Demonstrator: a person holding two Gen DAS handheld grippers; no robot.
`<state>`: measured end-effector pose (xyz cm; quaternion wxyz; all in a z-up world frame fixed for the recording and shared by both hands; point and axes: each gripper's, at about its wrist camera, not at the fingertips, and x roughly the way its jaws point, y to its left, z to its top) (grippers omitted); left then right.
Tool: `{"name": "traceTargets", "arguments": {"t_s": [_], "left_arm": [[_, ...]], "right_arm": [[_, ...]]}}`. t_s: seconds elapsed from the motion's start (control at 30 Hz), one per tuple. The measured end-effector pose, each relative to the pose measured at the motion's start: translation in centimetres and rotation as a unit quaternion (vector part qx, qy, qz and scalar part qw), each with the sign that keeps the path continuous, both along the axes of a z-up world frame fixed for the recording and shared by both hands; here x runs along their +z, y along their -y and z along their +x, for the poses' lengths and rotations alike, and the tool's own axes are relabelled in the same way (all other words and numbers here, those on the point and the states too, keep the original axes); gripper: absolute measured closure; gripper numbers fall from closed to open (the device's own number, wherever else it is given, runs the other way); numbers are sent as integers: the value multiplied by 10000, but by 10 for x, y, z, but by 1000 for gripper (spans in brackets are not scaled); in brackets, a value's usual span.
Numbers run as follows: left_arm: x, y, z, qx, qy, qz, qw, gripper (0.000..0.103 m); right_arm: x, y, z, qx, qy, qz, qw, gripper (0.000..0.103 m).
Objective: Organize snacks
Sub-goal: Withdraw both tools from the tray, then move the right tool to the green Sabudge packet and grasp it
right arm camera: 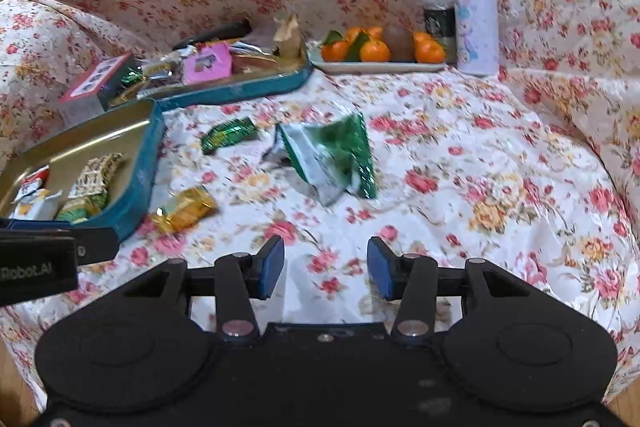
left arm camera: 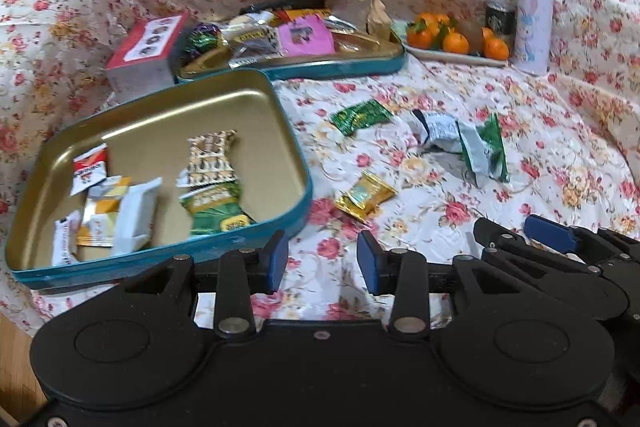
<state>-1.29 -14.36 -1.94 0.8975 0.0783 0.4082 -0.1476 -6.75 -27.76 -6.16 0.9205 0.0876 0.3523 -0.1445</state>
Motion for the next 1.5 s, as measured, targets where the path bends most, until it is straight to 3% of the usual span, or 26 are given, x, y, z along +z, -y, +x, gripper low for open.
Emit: {"name": "traceTargets", "arguments": {"t_s": [0.7, 1.0, 1.23, 1.5], "left_arm": [[-33, 20, 6, -81, -41, 173, 9998, 54], [-35, 20, 3, -181, 114, 157, 9996, 54], [-37, 17, 0, -157, 173, 19, 9997, 54], [-36, 14, 6, -193, -1, -68, 9998, 54]], "right_arm": [[-6, 32, 9, -130, 44, -40, 9999, 55], [20, 43, 22, -175, 440, 128, 9988, 54], [48, 27, 74, 449, 663, -206, 9966, 54], [28, 6, 141, 835, -39, -573, 9948, 54]]}}
